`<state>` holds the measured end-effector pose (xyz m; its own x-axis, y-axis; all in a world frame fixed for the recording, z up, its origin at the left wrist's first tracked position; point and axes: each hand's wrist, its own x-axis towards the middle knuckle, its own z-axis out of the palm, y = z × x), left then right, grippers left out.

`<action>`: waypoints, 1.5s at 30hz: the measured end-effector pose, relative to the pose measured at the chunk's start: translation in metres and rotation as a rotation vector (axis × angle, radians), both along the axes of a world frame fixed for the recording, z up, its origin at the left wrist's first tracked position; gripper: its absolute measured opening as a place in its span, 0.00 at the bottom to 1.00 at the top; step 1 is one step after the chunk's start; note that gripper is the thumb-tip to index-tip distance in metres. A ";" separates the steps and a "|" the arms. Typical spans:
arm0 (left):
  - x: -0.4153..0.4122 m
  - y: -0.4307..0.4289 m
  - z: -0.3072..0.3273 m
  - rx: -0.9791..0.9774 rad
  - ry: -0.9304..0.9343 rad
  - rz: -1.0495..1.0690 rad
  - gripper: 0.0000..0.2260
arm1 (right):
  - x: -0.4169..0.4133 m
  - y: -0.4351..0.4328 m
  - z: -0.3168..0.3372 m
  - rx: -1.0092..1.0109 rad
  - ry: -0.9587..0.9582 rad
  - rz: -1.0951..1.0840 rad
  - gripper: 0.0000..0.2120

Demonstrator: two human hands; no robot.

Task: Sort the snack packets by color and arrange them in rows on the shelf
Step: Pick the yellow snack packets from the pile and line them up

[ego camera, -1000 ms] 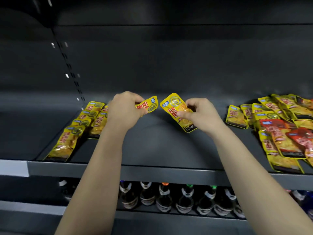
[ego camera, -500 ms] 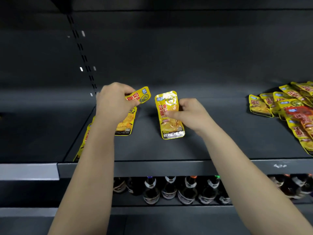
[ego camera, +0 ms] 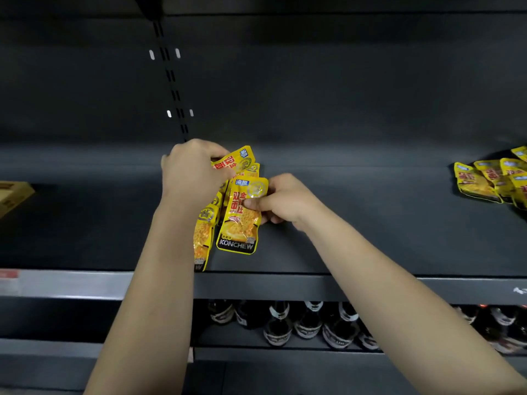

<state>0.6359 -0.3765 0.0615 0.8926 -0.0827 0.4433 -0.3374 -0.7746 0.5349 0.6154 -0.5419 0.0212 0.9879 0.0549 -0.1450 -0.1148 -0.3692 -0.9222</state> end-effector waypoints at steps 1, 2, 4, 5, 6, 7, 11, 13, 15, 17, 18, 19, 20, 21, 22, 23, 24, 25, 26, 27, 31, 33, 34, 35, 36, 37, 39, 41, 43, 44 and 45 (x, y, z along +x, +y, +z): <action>0.000 0.002 0.000 0.003 -0.005 0.001 0.06 | 0.001 0.002 0.000 -0.014 0.011 0.001 0.07; 0.001 0.003 -0.001 0.003 -0.009 -0.001 0.06 | 0.002 0.004 0.000 -0.030 0.020 -0.002 0.08; 0.001 0.004 -0.001 -0.004 -0.012 -0.010 0.05 | 0.005 0.007 -0.001 -0.085 0.022 -0.012 0.09; 0.001 0.005 -0.002 -0.009 -0.011 -0.016 0.05 | 0.006 0.007 -0.002 -0.124 0.009 -0.020 0.09; 0.001 0.005 -0.002 -0.012 -0.010 -0.022 0.05 | 0.008 0.008 -0.002 -0.160 -0.008 -0.032 0.09; 0.001 0.005 -0.003 -0.014 -0.010 -0.026 0.05 | 0.008 0.008 -0.003 -0.189 -0.023 -0.040 0.09; 0.000 0.007 -0.006 -0.024 -0.016 -0.040 0.05 | 0.007 0.010 -0.006 -0.263 -0.056 -0.053 0.12; -0.002 0.006 -0.007 -0.030 -0.016 -0.039 0.06 | 0.007 0.010 -0.008 -0.291 -0.077 -0.058 0.13; -0.004 0.007 -0.008 -0.046 -0.020 -0.035 0.06 | 0.007 0.011 -0.010 -0.335 -0.103 -0.061 0.15; -0.006 0.008 -0.009 -0.052 -0.032 -0.027 0.06 | 0.008 0.012 -0.011 -0.389 -0.136 -0.073 0.19; -0.007 0.009 -0.009 -0.053 -0.034 -0.022 0.06 | 0.008 0.012 -0.012 -0.406 -0.153 -0.084 0.21; -0.008 0.010 -0.009 -0.057 -0.034 -0.018 0.07 | 0.008 0.012 -0.014 -0.412 -0.171 -0.096 0.23; -0.009 0.011 -0.009 -0.064 -0.033 -0.018 0.07 | 0.008 0.012 -0.015 -0.410 -0.183 -0.108 0.25; -0.011 0.012 -0.009 -0.078 -0.034 -0.020 0.07 | 0.008 0.011 -0.017 -0.405 -0.192 -0.117 0.27; -0.013 0.014 -0.009 -0.095 -0.039 -0.023 0.07 | 0.008 0.010 -0.018 -0.401 -0.199 -0.123 0.29; -0.016 0.014 -0.008 -0.109 -0.052 -0.025 0.06 | 0.007 0.009 -0.019 -0.396 -0.215 -0.123 0.30; -0.019 0.015 -0.007 -0.118 -0.071 -0.024 0.06 | 0.006 0.007 -0.019 -0.380 -0.243 -0.118 0.31; -0.022 0.016 -0.006 -0.131 -0.087 -0.024 0.06 | 0.005 0.005 -0.019 -0.343 -0.278 -0.111 0.32; -0.024 0.018 -0.004 -0.152 -0.095 -0.026 0.06 | 0.004 0.004 -0.018 -0.270 -0.315 -0.106 0.31; -0.027 0.018 -0.003 -0.188 -0.085 -0.041 0.06 | 0.001 0.004 -0.016 -0.161 -0.345 -0.101 0.30; -0.037 0.018 -0.001 -0.391 0.091 -0.192 0.06 | -0.007 0.007 -0.006 0.303 -0.414 0.027 0.22; -0.040 0.015 -0.003 -0.456 0.175 -0.267 0.06 | -0.009 0.006 -0.004 0.442 -0.416 0.112 0.17; -0.041 0.014 -0.004 -0.462 0.191 -0.285 0.06 | -0.010 0.006 -0.004 0.491 -0.402 0.141 0.15; -0.042 0.014 -0.005 -0.459 0.195 -0.297 0.07 | -0.012 0.005 -0.003 0.516 -0.387 0.161 0.13; -0.043 0.013 -0.006 -0.455 0.194 -0.302 0.07 | -0.013 0.004 -0.003 0.517 -0.378 0.171 0.12; -0.044 0.013 -0.006 -0.460 0.198 -0.308 0.06 | -0.014 0.003 -0.002 0.509 -0.371 0.177 0.11; -0.045 0.014 -0.006 -0.461 0.211 -0.307 0.06 | -0.016 0.004 0.000 0.500 -0.360 0.184 0.12; -0.046 0.014 -0.005 -0.440 0.219 -0.310 0.06 | -0.017 0.004 0.002 0.498 -0.354 0.191 0.15; -0.046 0.015 -0.004 -0.450 0.232 -0.334 0.06 | -0.018 0.005 0.001 0.497 -0.354 0.201 0.17; -0.047 0.014 -0.004 -0.454 0.236 -0.340 0.06 | -0.018 0.006 0.001 0.492 -0.355 0.206 0.17; -0.047 0.014 -0.004 -0.447 0.235 -0.338 0.05 | -0.018 0.006 0.001 0.485 -0.354 0.204 0.16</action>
<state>0.5890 -0.3623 0.0571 0.9274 -0.2301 0.2950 -0.3593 -0.3283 0.8736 0.5972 -0.5358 0.0224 0.9343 0.2246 0.2770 0.2562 0.1176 -0.9595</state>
